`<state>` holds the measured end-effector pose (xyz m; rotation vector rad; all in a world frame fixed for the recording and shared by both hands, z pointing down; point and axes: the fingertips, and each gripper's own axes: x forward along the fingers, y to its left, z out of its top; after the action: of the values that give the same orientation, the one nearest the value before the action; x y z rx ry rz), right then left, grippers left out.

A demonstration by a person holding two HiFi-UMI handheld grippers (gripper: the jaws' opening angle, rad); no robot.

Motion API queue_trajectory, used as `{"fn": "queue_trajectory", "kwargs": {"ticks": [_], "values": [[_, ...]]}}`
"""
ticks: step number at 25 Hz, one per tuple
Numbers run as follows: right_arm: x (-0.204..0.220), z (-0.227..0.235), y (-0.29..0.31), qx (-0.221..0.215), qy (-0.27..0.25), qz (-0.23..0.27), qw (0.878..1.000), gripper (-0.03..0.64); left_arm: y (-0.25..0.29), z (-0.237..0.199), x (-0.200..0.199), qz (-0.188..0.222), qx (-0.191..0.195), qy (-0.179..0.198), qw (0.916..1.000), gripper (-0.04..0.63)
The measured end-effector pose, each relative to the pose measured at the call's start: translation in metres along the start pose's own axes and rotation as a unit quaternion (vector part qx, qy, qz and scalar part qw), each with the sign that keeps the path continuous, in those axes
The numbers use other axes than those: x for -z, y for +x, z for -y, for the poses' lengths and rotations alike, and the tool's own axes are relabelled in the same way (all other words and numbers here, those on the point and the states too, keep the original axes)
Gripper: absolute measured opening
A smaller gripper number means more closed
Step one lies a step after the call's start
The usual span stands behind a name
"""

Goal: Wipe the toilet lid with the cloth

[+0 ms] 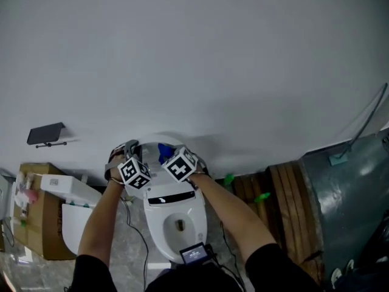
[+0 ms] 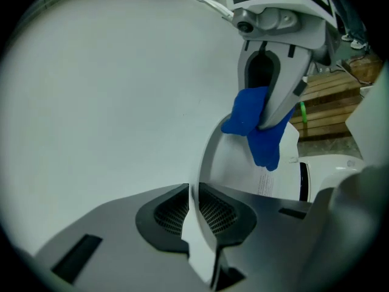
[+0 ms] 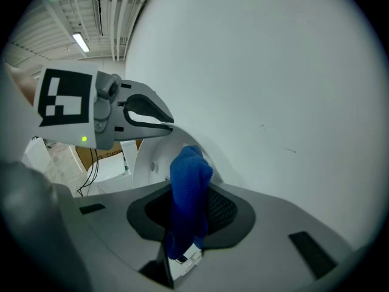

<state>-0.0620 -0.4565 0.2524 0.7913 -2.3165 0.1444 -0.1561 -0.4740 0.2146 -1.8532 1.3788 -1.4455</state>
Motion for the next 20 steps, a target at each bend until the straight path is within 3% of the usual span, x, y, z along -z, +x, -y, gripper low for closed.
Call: {"fn": "queue_trajectory", "kwargs": {"ticks": [10,13,20], "values": [[-0.003,0.008,0.004,-0.009,-0.018,-0.002,1.0,0.101,-0.033,0.0,0.002,0.028,-0.057,-0.025,0.9977,0.055],[-0.003,0.001,0.004,-0.008,-0.014,0.011,1.0,0.101,-0.041,0.017,0.009,0.03,-0.033,-0.041,0.9982,0.055],[-0.012,-0.015,0.023,0.014,-0.001,0.043,0.999,0.101,-0.052,0.057,0.069,-0.031,0.02,-0.089,0.9953,0.015]]}}
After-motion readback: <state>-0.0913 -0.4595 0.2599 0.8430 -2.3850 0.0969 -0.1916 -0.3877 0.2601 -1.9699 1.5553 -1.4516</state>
